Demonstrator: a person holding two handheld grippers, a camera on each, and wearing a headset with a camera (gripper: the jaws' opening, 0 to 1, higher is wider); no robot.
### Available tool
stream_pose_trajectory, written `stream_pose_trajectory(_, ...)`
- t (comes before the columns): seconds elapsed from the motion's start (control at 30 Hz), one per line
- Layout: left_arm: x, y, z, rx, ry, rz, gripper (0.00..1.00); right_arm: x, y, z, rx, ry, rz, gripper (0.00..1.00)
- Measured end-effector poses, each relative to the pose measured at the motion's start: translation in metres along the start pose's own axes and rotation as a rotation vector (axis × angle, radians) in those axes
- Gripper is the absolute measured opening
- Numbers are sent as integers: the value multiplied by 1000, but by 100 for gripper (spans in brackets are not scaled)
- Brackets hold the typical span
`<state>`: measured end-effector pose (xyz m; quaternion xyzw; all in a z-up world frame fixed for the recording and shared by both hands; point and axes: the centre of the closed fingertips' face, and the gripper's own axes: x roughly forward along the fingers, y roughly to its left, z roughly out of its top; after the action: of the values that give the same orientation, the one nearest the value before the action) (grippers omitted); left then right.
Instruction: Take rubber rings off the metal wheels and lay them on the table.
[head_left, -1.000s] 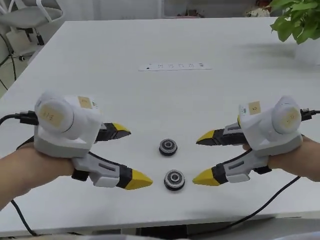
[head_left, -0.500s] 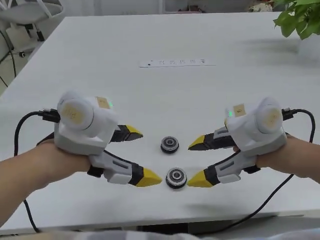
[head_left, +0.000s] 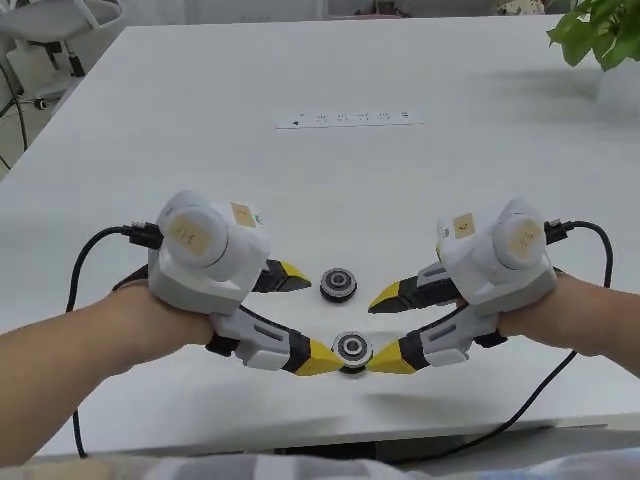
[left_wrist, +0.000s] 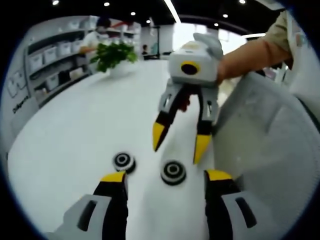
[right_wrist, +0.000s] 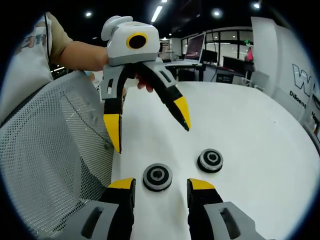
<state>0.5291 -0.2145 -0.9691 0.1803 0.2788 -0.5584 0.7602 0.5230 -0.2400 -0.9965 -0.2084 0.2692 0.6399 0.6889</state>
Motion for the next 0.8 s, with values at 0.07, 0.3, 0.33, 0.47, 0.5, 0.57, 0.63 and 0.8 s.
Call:
stream_pose_trajectory(0.07, 2, -1, 0, 4, 2, -6, 60, 1, 0, -2, 5, 4, 3, 36)
stream_pose_trajectory(0.3, 11, -5, -4, 7, 19, -26, 56, 5, 3, -8, 25, 16, 17, 31)
stream_pose_trajectory(0.33, 12, -5, -4, 7, 20, -26, 55, 5, 3, -8, 26, 19, 19, 31)
stream_pose_trajectory(0.47, 16, -6, -7, 8, 31, -30, 51, 8, 4, -11, 38, 24, 22, 31)
stream_pose_trajectory(0.5, 17, -6, -8, 11, 33, -31, 50, 8, 4, -12, 39, 25, 23, 30)
stream_pose_trajectory(0.57, 19, -7, -9, 13, 38, -35, 48, 8, 4, -12, 44, 24, 24, 31)
stream_pose_trajectory(0.63, 21, -7, -10, 9, 44, -39, 47, 9, 4, -12, 48, 23, 24, 31)
stream_pose_trajectory(0.8, 24, -8, -11, 2, 49, -45, 45, 9, 4, -12, 56, 19, 22, 30)
